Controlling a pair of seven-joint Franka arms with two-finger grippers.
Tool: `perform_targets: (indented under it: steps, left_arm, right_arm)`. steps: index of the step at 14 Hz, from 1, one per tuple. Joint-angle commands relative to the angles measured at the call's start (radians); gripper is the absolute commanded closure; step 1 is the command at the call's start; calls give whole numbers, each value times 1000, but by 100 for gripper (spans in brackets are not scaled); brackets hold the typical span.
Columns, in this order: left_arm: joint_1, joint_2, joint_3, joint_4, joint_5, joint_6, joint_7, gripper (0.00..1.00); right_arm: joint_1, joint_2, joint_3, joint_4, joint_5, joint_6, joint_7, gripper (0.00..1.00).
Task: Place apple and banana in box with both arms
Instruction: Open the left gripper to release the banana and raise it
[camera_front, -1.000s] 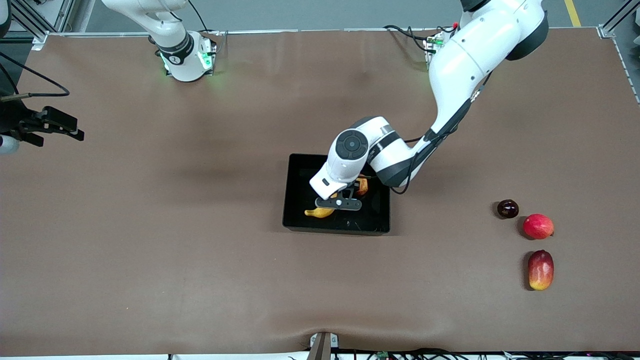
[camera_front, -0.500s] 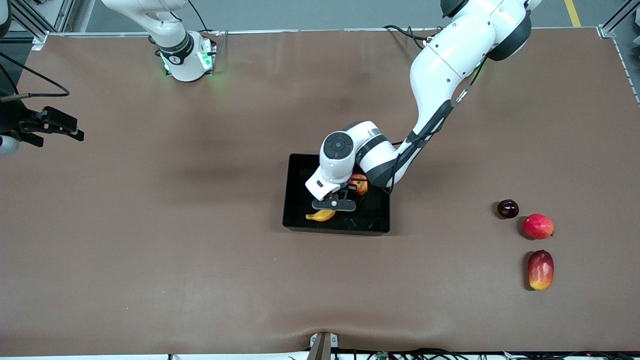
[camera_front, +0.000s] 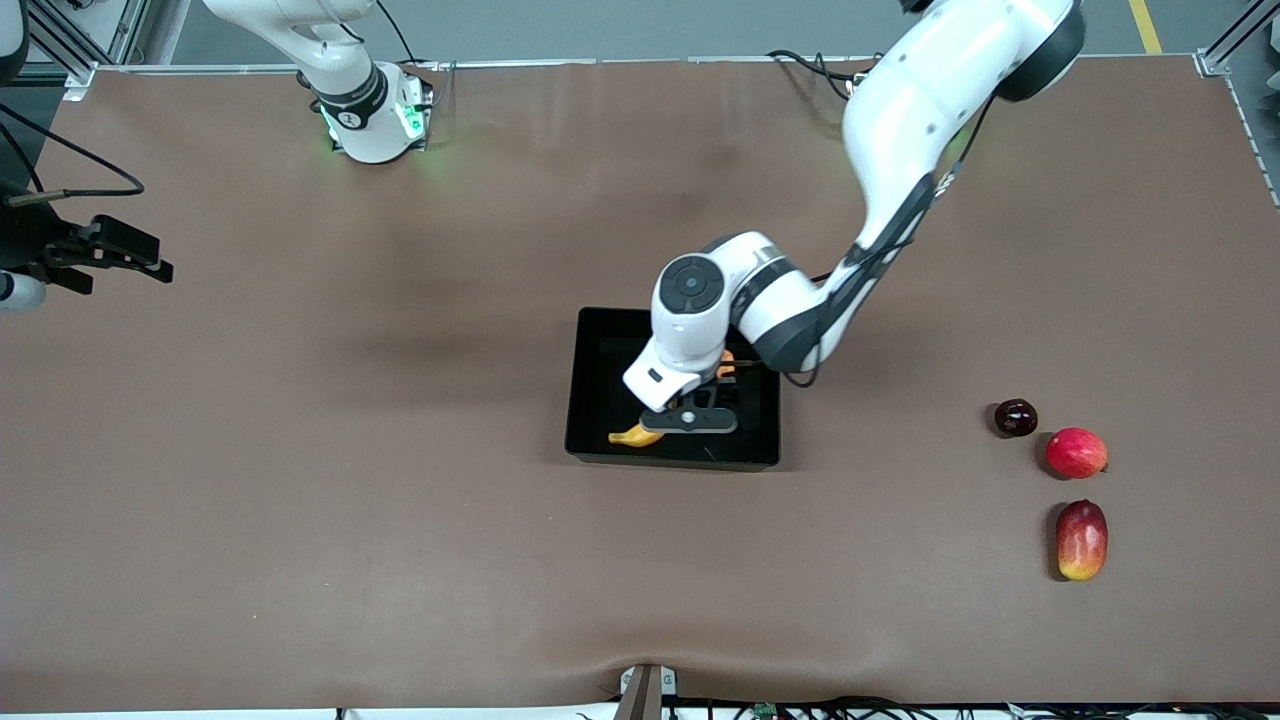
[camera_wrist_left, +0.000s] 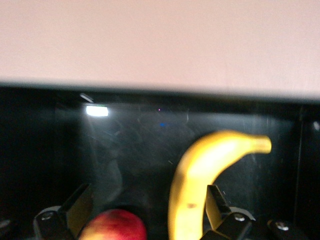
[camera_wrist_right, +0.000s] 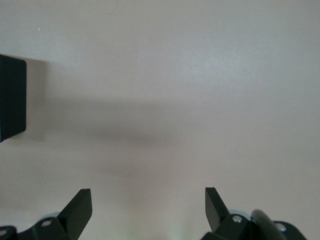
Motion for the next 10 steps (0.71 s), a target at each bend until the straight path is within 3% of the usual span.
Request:
perform_targets:
  steps: [1,10]
  left_arm:
    - [116,-146,-44,-36,-44,-93,70,0]
    - [364,-381,-49,-39,-162,-253,234,0]
  right_arm:
    - [8,-9,-4,-23,15,22,-10,0]
    - [8,-22,-4,-43,15,28,-10,0]
